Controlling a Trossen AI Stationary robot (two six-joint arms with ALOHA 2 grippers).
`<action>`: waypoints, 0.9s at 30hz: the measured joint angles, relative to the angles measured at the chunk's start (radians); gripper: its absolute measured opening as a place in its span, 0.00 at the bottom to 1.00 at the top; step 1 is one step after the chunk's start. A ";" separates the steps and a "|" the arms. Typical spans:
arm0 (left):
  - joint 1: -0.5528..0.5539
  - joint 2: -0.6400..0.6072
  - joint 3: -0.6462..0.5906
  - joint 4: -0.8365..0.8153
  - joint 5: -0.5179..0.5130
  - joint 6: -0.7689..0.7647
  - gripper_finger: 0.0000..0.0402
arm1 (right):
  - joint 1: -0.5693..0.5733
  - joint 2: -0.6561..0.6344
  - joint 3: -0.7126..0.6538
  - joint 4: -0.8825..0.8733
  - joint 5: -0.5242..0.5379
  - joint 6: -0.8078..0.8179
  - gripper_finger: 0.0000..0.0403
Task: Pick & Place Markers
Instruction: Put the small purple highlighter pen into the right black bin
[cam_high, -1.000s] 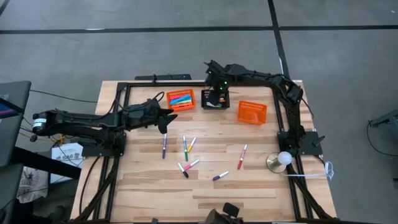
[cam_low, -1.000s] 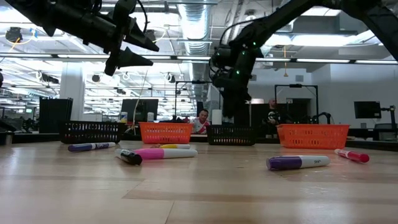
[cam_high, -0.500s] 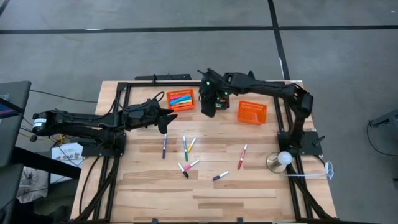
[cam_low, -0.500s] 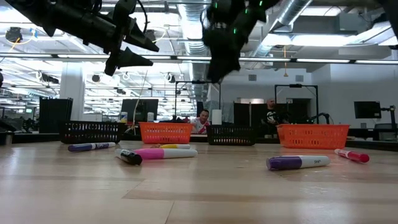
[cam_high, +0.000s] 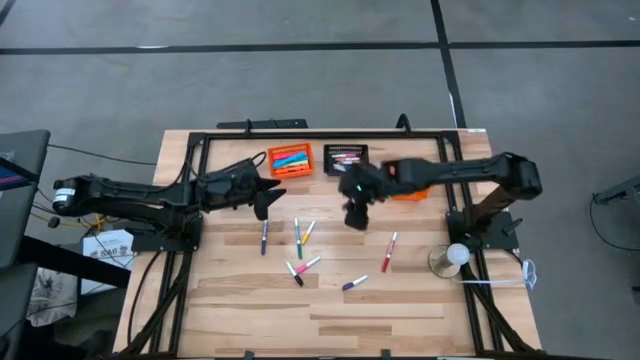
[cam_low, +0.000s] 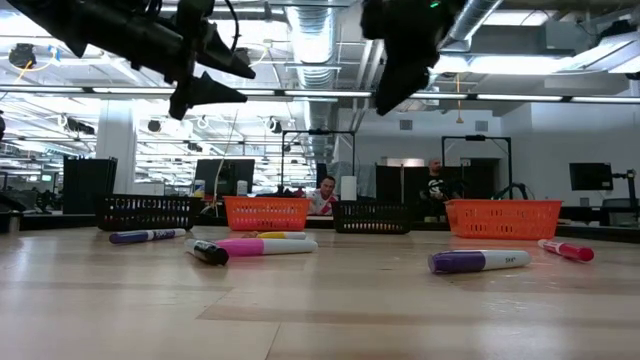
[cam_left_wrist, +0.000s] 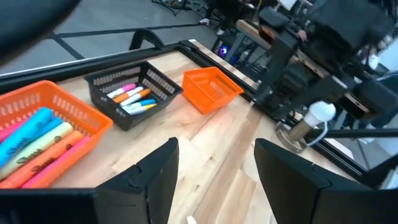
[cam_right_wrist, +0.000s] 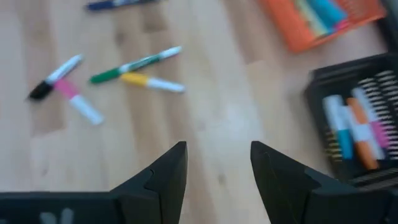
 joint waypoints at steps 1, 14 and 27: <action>-0.007 0.000 0.000 0.000 0.000 0.000 0.52 | 0.022 -0.013 -0.022 0.009 0.000 0.008 0.42; -0.030 0.000 0.000 -0.001 0.000 0.049 0.52 | 0.271 0.070 -0.054 0.019 -0.004 -0.087 0.40; -0.067 0.000 0.000 -0.002 -0.001 0.128 0.52 | 0.407 0.209 -0.053 0.043 -0.069 -0.163 0.35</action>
